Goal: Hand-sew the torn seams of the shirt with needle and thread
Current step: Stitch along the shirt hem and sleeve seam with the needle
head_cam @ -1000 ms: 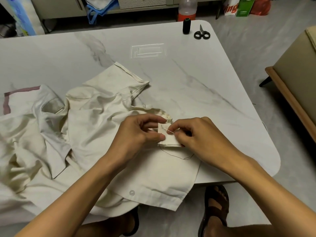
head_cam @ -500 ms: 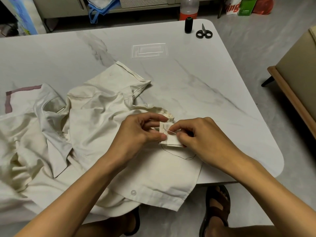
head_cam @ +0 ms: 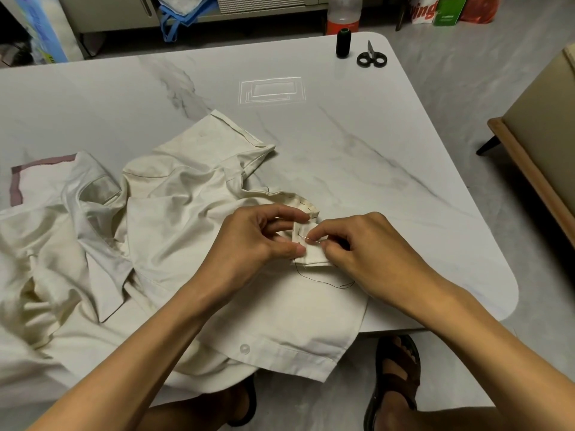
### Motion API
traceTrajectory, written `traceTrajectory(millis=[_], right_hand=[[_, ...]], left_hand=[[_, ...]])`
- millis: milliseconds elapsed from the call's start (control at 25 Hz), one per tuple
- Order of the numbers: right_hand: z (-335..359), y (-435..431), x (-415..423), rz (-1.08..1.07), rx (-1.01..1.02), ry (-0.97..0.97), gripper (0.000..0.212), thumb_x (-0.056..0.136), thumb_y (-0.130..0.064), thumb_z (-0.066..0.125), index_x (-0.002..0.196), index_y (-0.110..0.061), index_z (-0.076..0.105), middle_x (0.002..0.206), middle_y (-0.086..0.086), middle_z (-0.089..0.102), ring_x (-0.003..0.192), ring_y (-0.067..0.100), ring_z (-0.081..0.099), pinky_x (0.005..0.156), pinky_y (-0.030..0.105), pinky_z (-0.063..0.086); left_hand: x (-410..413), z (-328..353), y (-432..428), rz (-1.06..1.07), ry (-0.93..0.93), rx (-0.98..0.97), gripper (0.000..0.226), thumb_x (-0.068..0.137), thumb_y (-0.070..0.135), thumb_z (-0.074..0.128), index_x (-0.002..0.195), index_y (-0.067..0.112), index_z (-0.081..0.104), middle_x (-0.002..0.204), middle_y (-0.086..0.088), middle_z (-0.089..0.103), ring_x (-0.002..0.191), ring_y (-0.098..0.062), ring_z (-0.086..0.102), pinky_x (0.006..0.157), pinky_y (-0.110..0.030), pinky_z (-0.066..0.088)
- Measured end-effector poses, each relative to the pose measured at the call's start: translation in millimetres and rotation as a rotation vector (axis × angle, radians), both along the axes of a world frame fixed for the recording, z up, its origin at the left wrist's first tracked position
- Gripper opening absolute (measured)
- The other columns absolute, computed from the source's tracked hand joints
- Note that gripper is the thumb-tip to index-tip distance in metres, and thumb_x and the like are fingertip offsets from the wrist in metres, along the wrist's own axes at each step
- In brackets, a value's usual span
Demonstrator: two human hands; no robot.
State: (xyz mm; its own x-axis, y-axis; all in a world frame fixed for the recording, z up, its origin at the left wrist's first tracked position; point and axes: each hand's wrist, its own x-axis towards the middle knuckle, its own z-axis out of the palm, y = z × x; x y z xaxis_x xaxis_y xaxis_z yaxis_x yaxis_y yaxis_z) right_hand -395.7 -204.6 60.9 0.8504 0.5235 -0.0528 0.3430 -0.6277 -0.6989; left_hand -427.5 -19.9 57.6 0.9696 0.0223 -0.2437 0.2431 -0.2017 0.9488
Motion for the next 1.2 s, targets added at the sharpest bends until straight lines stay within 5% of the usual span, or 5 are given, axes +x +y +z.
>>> traceTrajectory(millis=[240, 320, 680, 880, 1200], right_hand=[[-0.7, 1.3, -1.3, 0.095, -0.084, -0.163, 0.025, 0.094, -0.015, 0.056, 0.107, -0.026, 0.075, 0.09, -0.005, 0.075, 0.079, 0.008, 0.063, 0.065, 0.01, 0.036], [-4.3, 2.8, 0.2, 0.101, -0.094, -0.186, 0.023, 0.096, -0.018, 0.055, 0.107, -0.027, 0.073, 0.096, -0.004, 0.075, 0.088, 0.017, 0.067, 0.072, 0.025, 0.047], [-3.8, 4.1, -1.4, -0.04, 0.161, -0.077, 0.016, 0.095, -0.008, 0.045, 0.101, -0.023, 0.041, 0.068, 0.0, 0.059, 0.065, 0.017, 0.053, 0.061, 0.037, 0.042], [-2.5, 10.8, -5.7, -0.008, 0.149, -0.152, 0.023, 0.094, -0.008, 0.048, 0.095, -0.025, 0.033, 0.06, -0.004, 0.048, 0.057, 0.019, 0.045, 0.051, 0.03, 0.035], [-4.5, 12.9, -6.2, -0.02, 0.155, -0.185, 0.02, 0.095, -0.012, 0.047, 0.095, -0.026, 0.032, 0.068, -0.004, 0.053, 0.06, 0.017, 0.05, 0.053, 0.031, 0.039]], left_hand=[[-0.4, 1.3, -1.9, -0.051, -0.001, 0.053, 0.044, 0.069, -0.01, 0.082, 0.105, 0.015, 0.075, 0.093, 0.003, 0.078, 0.066, -0.008, 0.064, 0.071, -0.022, 0.056], [0.5, 1.9, -2.7, -0.065, -0.007, 0.059, 0.045, 0.069, -0.01, 0.082, 0.107, 0.013, 0.075, 0.092, 0.002, 0.078, 0.069, -0.014, 0.066, 0.074, -0.026, 0.058], [2.7, 2.2, -4.1, -0.013, -0.002, 0.013, 0.05, 0.069, -0.011, 0.082, 0.113, 0.012, 0.073, 0.104, -0.004, 0.077, 0.07, -0.019, 0.066, 0.078, -0.031, 0.059], [0.6, 5.2, -6.2, -0.037, -0.034, 0.018, 0.049, 0.069, -0.012, 0.08, 0.111, 0.013, 0.074, 0.102, -0.002, 0.077, 0.07, -0.01, 0.066, 0.078, -0.029, 0.058], [-1.5, 9.3, -14.4, -0.015, -0.102, 0.21, 0.049, 0.077, -0.004, 0.079, 0.121, 0.015, 0.07, 0.11, 0.003, 0.074, 0.065, 0.004, 0.069, 0.056, -0.017, 0.054]])
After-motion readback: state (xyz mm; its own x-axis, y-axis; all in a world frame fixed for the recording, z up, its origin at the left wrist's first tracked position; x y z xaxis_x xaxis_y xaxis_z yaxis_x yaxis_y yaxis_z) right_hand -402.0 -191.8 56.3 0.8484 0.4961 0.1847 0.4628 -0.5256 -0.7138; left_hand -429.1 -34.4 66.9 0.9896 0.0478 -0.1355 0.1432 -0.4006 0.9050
